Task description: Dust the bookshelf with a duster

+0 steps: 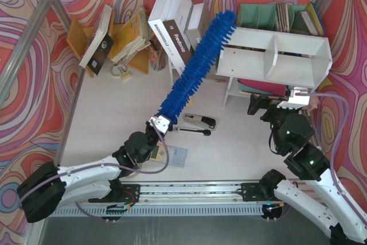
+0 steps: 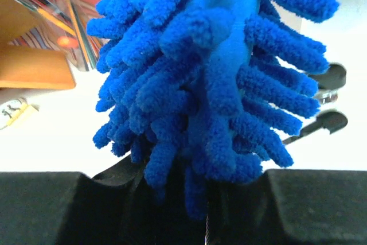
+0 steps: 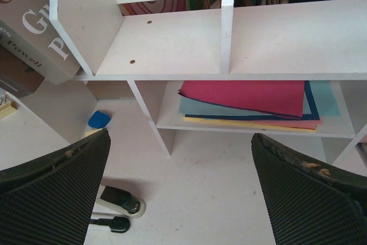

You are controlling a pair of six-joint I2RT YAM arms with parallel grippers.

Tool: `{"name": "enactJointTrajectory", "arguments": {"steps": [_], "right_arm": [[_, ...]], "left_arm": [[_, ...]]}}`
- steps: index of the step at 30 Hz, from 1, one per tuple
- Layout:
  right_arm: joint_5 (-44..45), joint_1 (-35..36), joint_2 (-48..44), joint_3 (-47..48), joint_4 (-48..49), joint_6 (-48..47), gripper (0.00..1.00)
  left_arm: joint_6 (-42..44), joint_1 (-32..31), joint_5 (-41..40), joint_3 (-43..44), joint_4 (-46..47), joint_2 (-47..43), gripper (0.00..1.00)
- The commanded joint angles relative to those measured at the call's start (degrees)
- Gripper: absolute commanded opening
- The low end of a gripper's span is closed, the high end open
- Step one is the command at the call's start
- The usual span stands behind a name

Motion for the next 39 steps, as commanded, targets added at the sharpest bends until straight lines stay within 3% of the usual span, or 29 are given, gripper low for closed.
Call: {"name": "enactJointTrajectory", "arguments": {"steps": [1,18,30,39], "right_arm": [[0.1,0.0,0.2,-0.2,1.1,-0.3,0.99],[0.3,0.0,0.2,-0.1,1.2,-0.5,0.99],[-0.1,0.0,-0.1,-0.2,1.2,-0.2,0.99],[0.0,0.0,-0.1,-0.3,1.3,-0.2,0.99]], "left_arm": [[-0.9,0.4,-0.4,2.2,0.6,-4.1,0.00],[-5.9,0.6,2.3,0.9,9.6,12.8,0.00],[-3.8,0.5,1.3,4.6,-3.5,-3.9,0.00],[-7.0,0.5,0.1,1.2,-1.0,-1.3,0.00]]}}
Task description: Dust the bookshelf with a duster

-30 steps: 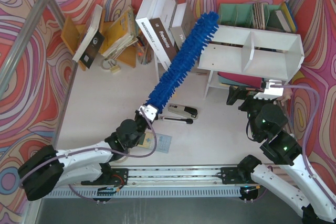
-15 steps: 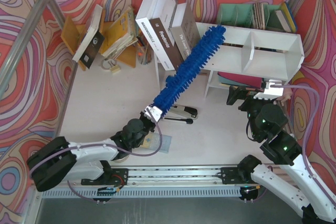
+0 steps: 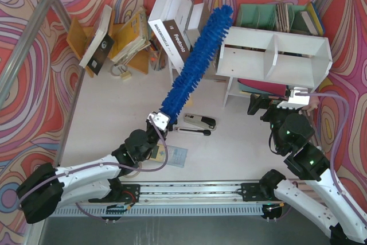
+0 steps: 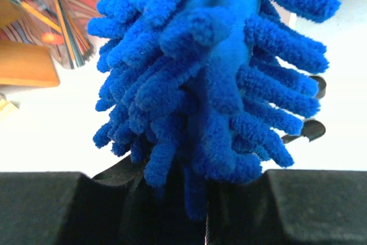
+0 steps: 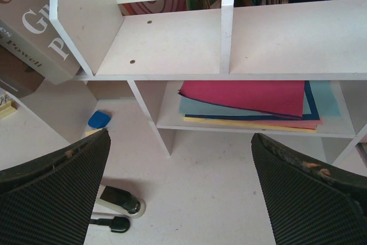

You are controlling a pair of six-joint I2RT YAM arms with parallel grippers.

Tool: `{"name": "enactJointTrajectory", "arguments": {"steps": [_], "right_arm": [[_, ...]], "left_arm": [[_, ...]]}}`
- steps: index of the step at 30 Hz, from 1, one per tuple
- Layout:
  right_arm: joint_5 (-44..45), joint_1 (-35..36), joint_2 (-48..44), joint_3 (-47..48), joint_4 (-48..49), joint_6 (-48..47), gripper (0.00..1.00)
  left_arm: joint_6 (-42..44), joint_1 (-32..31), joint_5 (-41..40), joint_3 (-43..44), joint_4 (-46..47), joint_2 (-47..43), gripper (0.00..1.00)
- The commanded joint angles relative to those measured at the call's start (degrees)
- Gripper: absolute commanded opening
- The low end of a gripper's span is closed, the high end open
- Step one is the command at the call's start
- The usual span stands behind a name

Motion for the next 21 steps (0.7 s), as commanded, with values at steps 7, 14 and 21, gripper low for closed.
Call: {"name": "enactJointTrajectory", "arguments": {"steps": [7,14,21], "right_arm": [[0.1,0.1,0.1,-0.2,1.2,-0.2,0.99],[0.3,0.0,0.3,-0.3,1.3,-0.3,0.99],[0.2,0.0,0.5,-0.3,1.4,-0.1,0.99]], "left_arm": [[-6.1,0.2,-0.3,-4.7,6.9,8.1,0.00],[-5.6,0.1,0.7,-2.3,3.5,6.6,0.00],[-3.6,0.1,0.1,1.6,-4.7,-2.3,0.00]]}}
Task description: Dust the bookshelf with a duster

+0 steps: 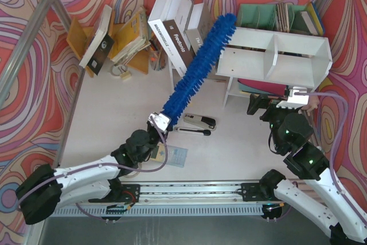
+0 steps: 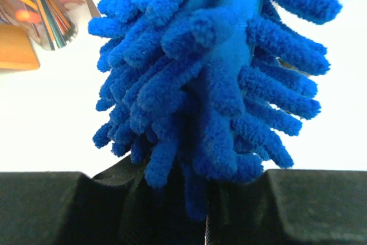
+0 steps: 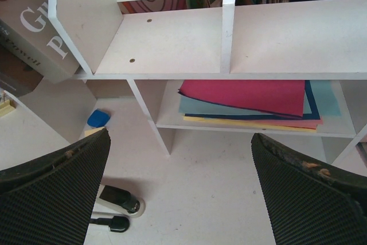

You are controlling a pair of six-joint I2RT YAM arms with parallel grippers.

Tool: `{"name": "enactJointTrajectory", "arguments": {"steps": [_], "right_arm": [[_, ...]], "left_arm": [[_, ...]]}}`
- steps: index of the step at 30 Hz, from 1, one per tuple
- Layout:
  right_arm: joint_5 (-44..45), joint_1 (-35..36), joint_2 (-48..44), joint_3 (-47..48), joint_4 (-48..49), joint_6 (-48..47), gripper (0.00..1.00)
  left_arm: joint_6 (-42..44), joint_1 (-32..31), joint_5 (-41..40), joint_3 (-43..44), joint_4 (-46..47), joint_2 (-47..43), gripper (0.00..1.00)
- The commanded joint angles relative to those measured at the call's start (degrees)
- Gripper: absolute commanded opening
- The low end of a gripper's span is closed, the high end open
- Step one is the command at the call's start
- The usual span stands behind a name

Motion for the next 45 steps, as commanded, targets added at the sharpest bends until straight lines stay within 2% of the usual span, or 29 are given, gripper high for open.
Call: {"name": "enactJointTrajectory", "arguments": {"steps": [1,16,21,26,30,45], "right_arm": [[0.2,0.0,0.2,-0.3,1.4,0.0,0.99],[0.4,0.0,1.9,-0.2,1.6,-0.5,0.99],[0.8,0.0,2.4,-0.2,1.9,-0.9,0.99],[0.8,0.0,2.5,-0.3,2.0,-1.1,0.99],[0.8,0.0,2.4,-0.2,2.0,-1.1,0.99],[0.7,0.0,1.2,-0.4,2.1,-0.7,0.99]], "left_arm": [[-0.5,0.2,-2.0,2.9,-1.2,-4.7,0.00],[-8.2,0.2,-2.7,-5.0,4.4,0.7,0.00],[-8.2,0.2,-1.8,-3.5,2.8,0.8,0.00],[-6.4,0.2,-0.8,1.9,-3.2,-4.1,0.00],[-5.3,0.3,-1.1,2.8,-4.5,-5.8,0.00],[-10.8,0.2,-1.3,-4.5,1.3,2.1,0.00]]}}
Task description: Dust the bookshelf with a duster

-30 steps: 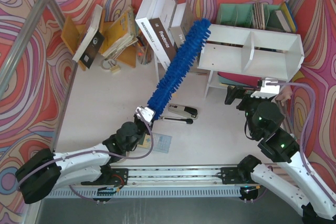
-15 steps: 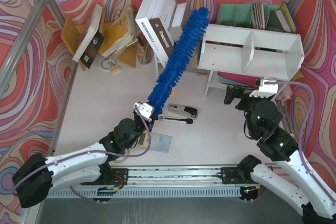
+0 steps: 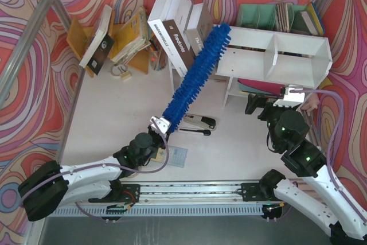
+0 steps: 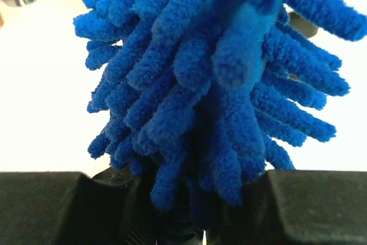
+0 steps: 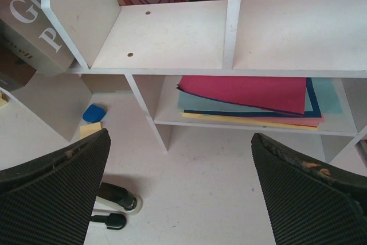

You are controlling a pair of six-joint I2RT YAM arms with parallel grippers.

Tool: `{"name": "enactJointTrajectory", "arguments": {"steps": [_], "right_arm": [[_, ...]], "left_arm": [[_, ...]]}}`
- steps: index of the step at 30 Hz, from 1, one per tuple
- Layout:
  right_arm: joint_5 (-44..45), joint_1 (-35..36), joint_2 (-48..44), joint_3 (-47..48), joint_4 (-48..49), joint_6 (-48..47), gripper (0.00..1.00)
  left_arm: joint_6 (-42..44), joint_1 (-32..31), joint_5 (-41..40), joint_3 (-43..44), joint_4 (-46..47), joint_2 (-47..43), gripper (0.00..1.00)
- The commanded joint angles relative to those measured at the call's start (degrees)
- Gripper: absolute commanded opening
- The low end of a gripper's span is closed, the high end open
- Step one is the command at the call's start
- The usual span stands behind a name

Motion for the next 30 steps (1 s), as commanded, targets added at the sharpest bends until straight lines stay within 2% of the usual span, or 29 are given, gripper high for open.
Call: {"name": "enactJointTrajectory", "arguments": {"steps": [1,8,14,22,30], "right_arm": [[0.7,0.0,-0.9,-0.4,2.0,-0.5,0.99],[0.5,0.0,-1.0,-0.4,1.8,-0.4,0.99],[0.7,0.0,-1.5,-0.4,1.7,-0.4,0.99],[0.9,0.0,-2.2,-0.3,2.1,-0.5,0.99],[1.1,0.1,-3.0,-0.3,1.7,-0.7,0.99]], "left_arm": [[-5.3,0.4,-1.5,-2.8,4.3,3.3,0.00],[-4.9,0.1,0.7,-0.8,4.5,7.8,0.00],[-2.7,-2.9,-1.5,2.9,-1.3,5.2,0.00],[-0.4,-12.1,-10.1,9.0,-8.8,-1.7,0.00],[3.3,-19.1,-22.9,9.7,-6.8,-9.2,0.00]]}}
